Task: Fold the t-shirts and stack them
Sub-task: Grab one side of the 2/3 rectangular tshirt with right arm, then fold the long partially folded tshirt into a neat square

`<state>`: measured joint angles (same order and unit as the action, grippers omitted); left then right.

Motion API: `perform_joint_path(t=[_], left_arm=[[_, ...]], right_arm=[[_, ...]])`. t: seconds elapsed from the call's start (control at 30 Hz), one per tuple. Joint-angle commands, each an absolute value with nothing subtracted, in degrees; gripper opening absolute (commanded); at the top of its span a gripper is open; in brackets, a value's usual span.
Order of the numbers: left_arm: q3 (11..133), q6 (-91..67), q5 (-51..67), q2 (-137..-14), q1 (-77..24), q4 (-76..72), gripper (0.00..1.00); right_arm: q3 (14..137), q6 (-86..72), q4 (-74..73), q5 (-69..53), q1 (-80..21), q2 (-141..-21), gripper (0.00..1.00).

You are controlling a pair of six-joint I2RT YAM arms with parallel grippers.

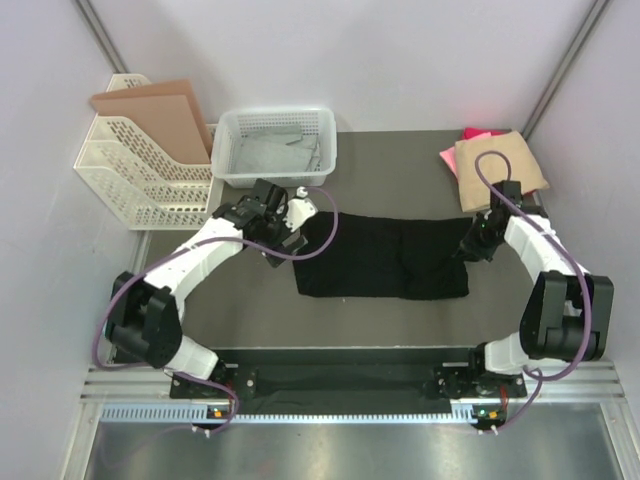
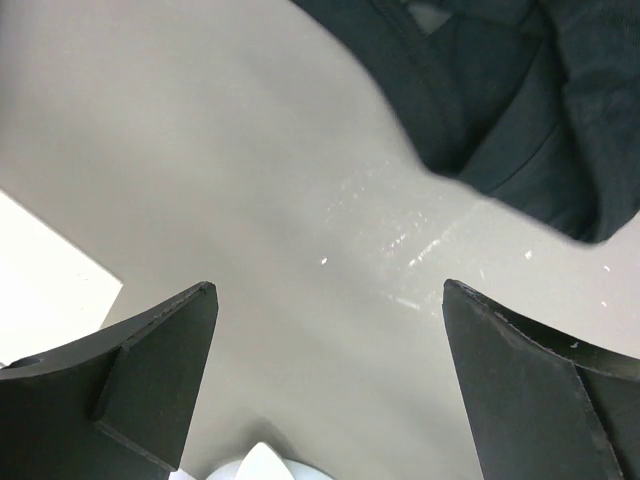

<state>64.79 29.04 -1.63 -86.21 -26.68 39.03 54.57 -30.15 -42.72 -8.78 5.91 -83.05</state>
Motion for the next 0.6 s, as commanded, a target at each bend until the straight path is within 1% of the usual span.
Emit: perform_joint_path(t=[0.0,0.03,0.23,0.57], left_arm=[[64.6,29.0,-0.5,-78.6,-26.5,40.1,0.99],[63.6,29.2,-1.1,-78.2,-26.1,40.0,0.99],[61.3,30.0,-0.3,-74.3,-22.2,41.1,0.99],[57.1,32.4,1.8,-68.5,-16.1,42.4,0.99]], right_arm=[[64.9,-31.5,-45.6,-4.2,1.1,-83.0,0.0],[68.3,-31.9,-46.3,-3.8,-3.6,-84.5,0.0],[78.4,-36.4,-49.4,1.0,-18.1,-90.9,0.0],[91.9,-40.1,-53.0,4.7,-34.6,-104.3,0.0]])
